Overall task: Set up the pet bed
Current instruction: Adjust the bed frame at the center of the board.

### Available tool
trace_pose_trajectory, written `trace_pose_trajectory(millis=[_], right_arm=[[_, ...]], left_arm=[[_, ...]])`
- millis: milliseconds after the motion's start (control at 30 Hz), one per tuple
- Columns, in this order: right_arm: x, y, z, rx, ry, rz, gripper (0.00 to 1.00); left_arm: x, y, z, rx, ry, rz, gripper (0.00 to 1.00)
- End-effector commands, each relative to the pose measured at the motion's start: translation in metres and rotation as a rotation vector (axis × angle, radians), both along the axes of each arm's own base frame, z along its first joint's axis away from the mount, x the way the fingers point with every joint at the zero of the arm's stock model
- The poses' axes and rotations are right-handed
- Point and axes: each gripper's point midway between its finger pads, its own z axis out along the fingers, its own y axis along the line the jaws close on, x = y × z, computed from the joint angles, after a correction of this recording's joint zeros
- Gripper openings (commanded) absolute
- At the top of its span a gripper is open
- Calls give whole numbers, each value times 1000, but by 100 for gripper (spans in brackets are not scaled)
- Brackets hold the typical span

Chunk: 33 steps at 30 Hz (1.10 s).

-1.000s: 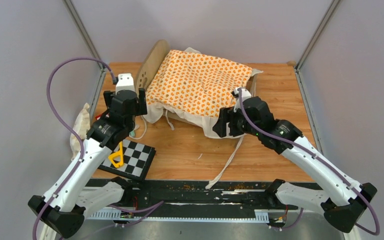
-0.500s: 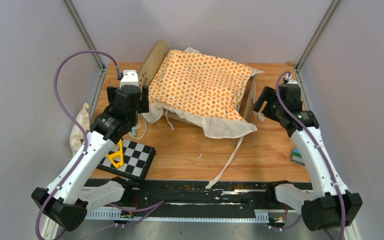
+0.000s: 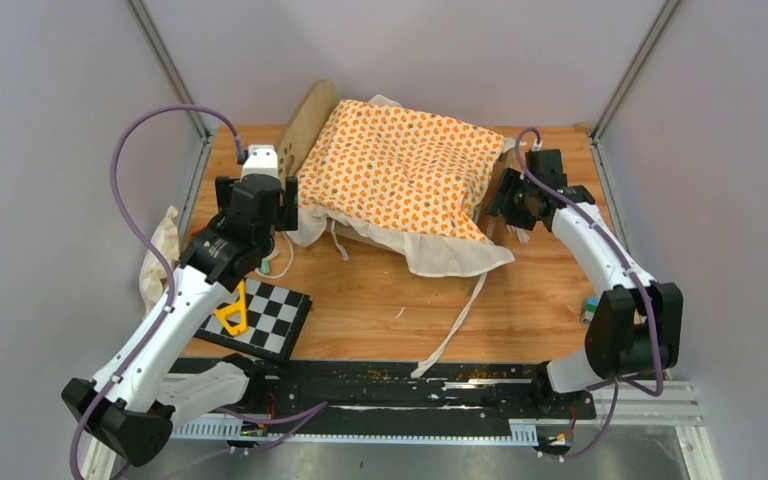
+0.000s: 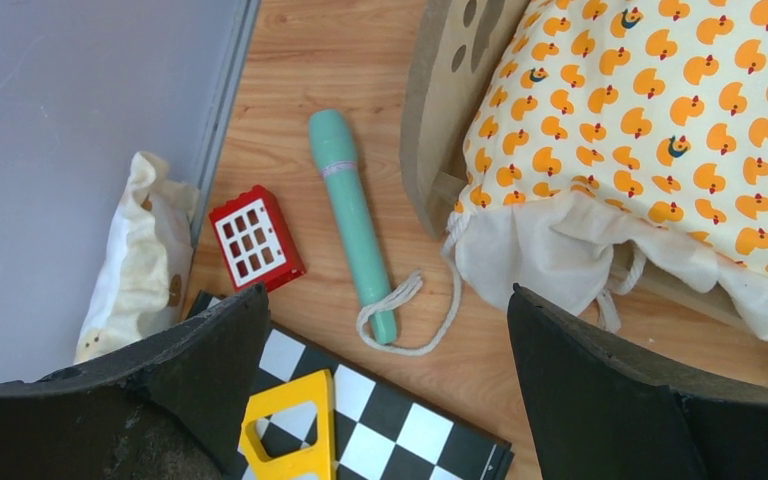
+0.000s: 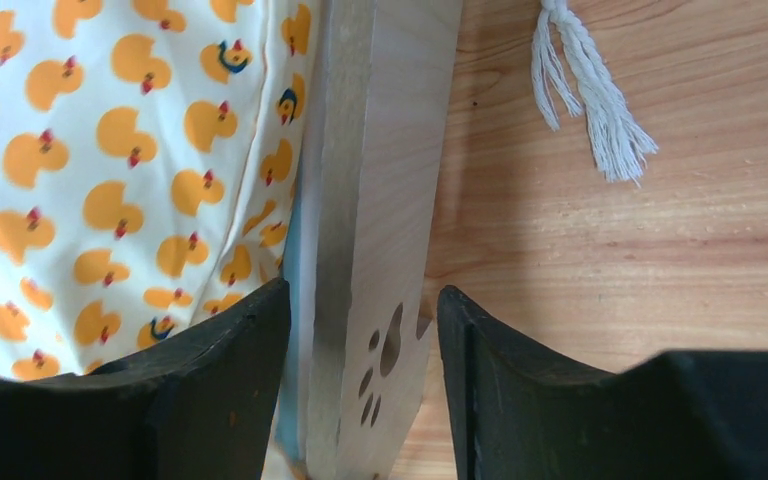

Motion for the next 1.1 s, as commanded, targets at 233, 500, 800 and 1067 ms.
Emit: trace_pose_trajectory(millis=[233, 500, 800, 1067], right_arm=[[71, -44, 14, -184, -65, -72, 7], [122, -61, 48, -237, -128, -14, 12], [82, -75, 116, -286, -256, -82, 70], [4, 88, 189, -86, -585, 464, 68]], left_arm=[[-4, -1, -5, 30, 20, -45, 95], [-4, -21, -28, 3, 79, -151, 94], [-1, -59, -23, -111, 18, -332, 89], [2, -64, -4, -171, -40, -258, 82]])
